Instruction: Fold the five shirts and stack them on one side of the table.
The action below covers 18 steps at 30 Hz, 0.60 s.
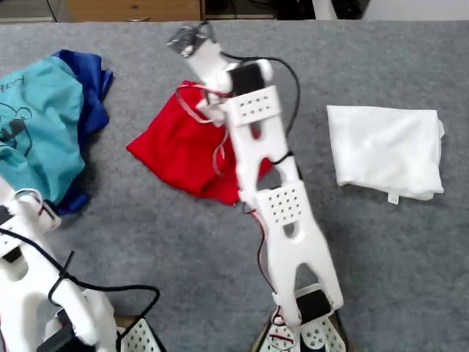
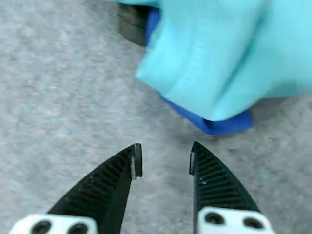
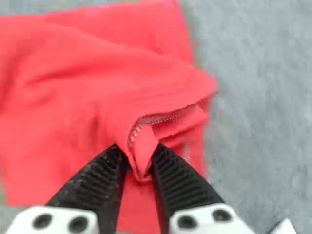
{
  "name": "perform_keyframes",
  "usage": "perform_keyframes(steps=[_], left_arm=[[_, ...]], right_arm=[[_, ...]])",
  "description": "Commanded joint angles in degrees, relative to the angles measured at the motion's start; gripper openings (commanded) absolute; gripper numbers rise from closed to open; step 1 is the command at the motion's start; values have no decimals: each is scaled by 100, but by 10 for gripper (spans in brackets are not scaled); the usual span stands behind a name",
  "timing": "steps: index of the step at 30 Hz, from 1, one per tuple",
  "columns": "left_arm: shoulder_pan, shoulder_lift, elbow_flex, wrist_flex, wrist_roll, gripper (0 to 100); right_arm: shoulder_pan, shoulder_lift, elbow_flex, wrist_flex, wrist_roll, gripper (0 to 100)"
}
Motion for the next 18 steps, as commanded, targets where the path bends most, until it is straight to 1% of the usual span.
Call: perform_keyframes(steps=[1, 6, 10, 14, 18], left_arm=[[-431, -40, -70, -114, -202, 174], [-1204, -4, -316, -114, -360, 174], [-1908, -31, -536, -114, -325, 174], [-2655, -31, -571, -123, 26, 174], [-3051, -31, -527, -123, 202, 174]], right_arm=[[-752, -1112, 655, 114, 141, 2], [-1859, -2290, 2149, 114, 431, 2], [-2607, -2818, 3196, 105, 721, 2], [-3196, -3046, 3908, 105, 941, 2], [-3705, -3169, 4374, 105, 1160, 11]])
